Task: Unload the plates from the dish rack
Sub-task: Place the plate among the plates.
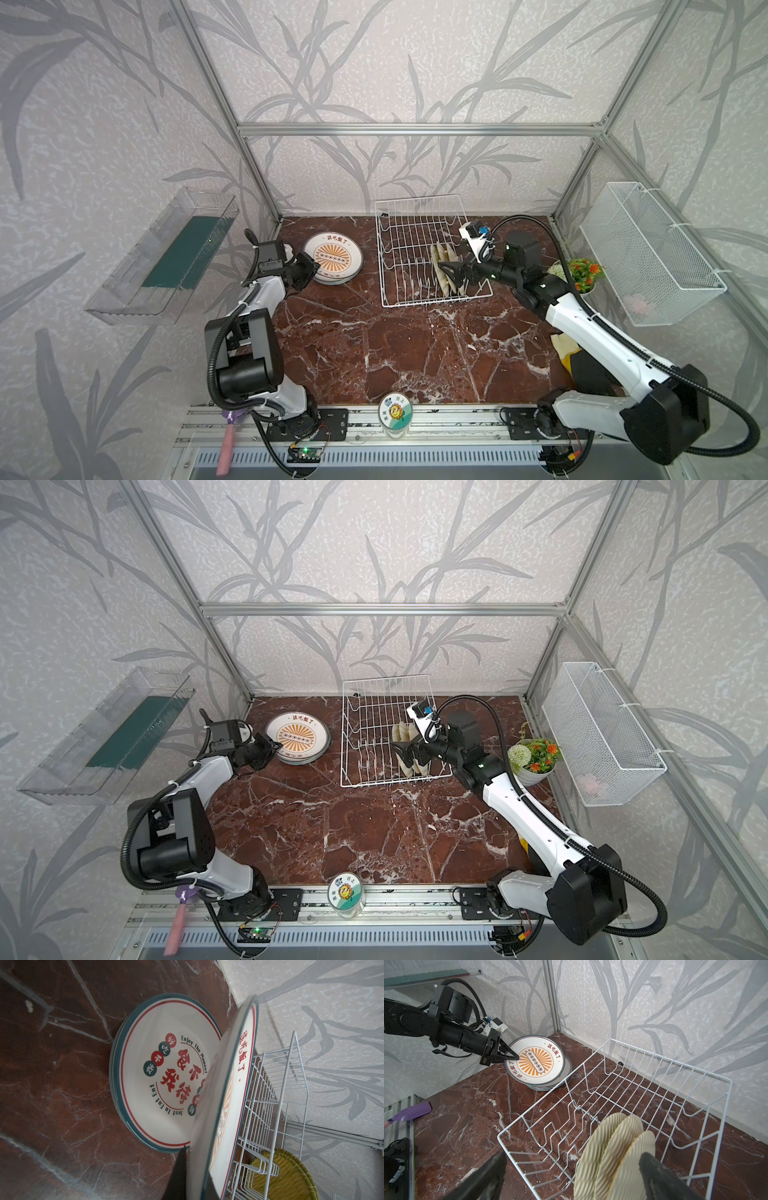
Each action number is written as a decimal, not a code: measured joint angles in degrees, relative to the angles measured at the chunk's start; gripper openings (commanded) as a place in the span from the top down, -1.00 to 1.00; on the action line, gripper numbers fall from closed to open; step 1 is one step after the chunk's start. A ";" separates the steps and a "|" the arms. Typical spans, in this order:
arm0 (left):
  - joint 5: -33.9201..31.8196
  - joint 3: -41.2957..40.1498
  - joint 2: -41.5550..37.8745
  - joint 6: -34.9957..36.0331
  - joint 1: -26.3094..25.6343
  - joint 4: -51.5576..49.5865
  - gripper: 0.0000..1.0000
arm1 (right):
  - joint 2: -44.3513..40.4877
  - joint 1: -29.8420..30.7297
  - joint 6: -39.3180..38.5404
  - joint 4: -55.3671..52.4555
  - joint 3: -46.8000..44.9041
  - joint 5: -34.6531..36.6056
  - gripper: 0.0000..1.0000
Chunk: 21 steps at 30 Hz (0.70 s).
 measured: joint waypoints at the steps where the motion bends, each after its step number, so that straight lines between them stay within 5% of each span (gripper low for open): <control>1: 0.22 0.00 0.44 -0.02 0.07 0.48 1.00 | 0.28 0.00 0.02 -0.02 0.00 0.00 -0.98; 21: 1.62 -1.20 6.91 -0.96 1.73 6.32 1.00 | 1.95 0.00 0.42 0.04 0.00 -0.24 -0.98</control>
